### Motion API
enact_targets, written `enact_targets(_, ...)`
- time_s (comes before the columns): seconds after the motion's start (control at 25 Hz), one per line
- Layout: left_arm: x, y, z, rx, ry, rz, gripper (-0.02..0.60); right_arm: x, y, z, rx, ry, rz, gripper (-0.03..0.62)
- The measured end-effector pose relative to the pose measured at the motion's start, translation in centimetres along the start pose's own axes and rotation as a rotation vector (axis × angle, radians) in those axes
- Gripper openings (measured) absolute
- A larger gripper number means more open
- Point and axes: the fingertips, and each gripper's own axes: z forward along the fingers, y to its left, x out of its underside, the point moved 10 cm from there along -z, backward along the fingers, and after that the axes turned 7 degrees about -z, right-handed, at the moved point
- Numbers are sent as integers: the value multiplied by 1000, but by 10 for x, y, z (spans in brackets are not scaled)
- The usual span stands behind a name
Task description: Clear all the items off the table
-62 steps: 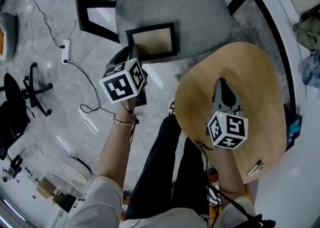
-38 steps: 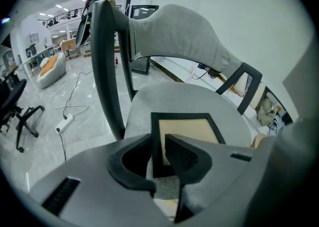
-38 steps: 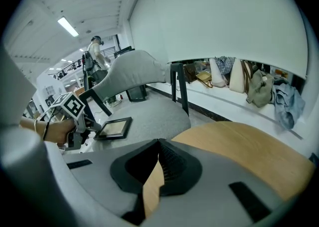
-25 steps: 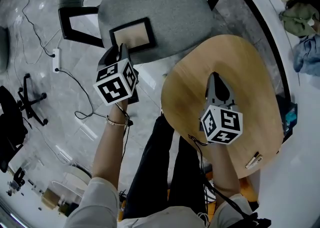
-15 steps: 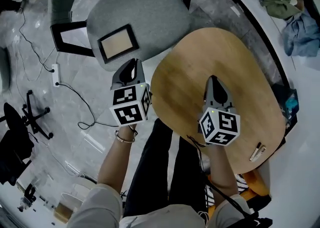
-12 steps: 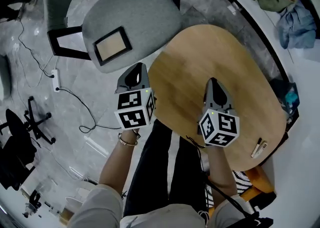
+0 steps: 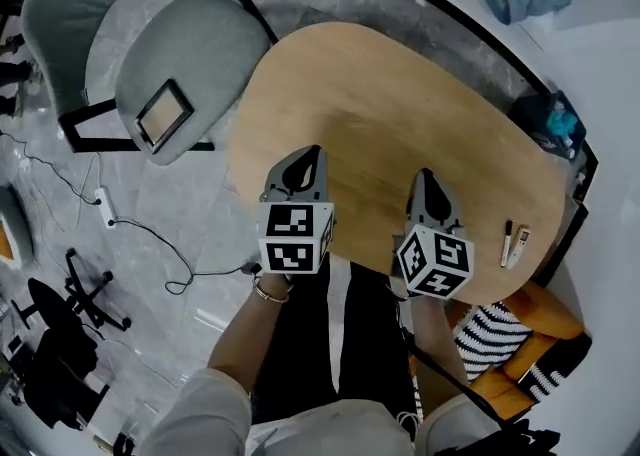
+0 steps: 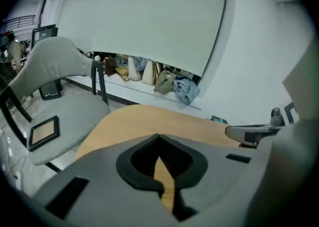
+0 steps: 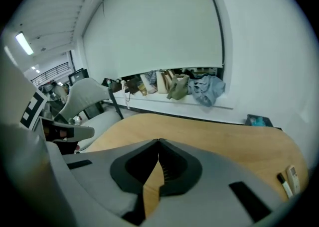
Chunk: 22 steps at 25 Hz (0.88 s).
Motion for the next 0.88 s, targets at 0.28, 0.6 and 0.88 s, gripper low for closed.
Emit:
enact_targets(0.28, 12, -55, 15, 43, 40, 59, 8, 17, -49, -23, 61, -18, 78, 25)
enact_targets(0.6, 21, -82, 28, 65, 80, 130, 8, 38, -79, -41, 105, -9, 121, 25)
enact_targets(0.88, 39, -125, 41, 137, 150, 196, 8, 51, -105, -59, 152, -12, 168, 25)
